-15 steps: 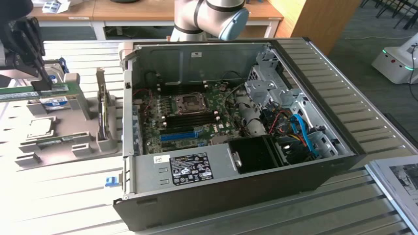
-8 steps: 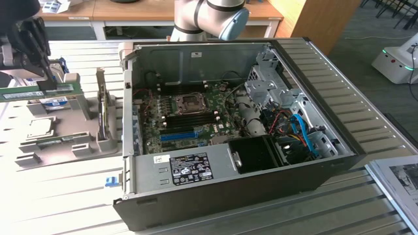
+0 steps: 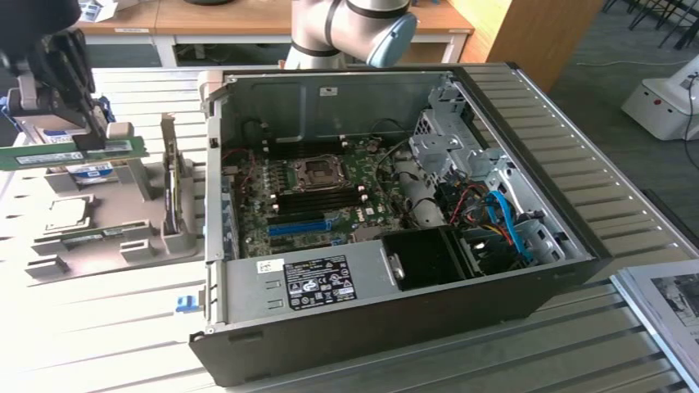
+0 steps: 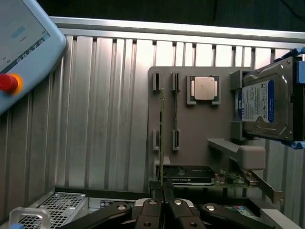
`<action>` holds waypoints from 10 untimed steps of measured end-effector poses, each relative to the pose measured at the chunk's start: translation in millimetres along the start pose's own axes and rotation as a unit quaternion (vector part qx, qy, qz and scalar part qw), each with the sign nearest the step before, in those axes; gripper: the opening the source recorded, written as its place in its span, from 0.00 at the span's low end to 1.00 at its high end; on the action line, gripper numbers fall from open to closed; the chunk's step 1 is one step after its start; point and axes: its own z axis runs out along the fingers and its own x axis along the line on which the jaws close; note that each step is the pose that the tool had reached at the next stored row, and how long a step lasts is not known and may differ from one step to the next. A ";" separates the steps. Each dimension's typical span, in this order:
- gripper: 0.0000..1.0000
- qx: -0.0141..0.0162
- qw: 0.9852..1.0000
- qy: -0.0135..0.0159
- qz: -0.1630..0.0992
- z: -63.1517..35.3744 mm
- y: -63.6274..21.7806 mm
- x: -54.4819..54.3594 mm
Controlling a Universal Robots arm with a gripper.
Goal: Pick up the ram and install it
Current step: 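Pick up the ram and move it above insertion slot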
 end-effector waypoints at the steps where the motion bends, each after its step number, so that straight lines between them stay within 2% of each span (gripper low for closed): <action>1: 0.11 0.000 1.000 0.000 0.000 0.0 -1.1 0.0; 10: 0.11 -0.001 1.000 0.000 0.000 -0.1 -11.0 0.4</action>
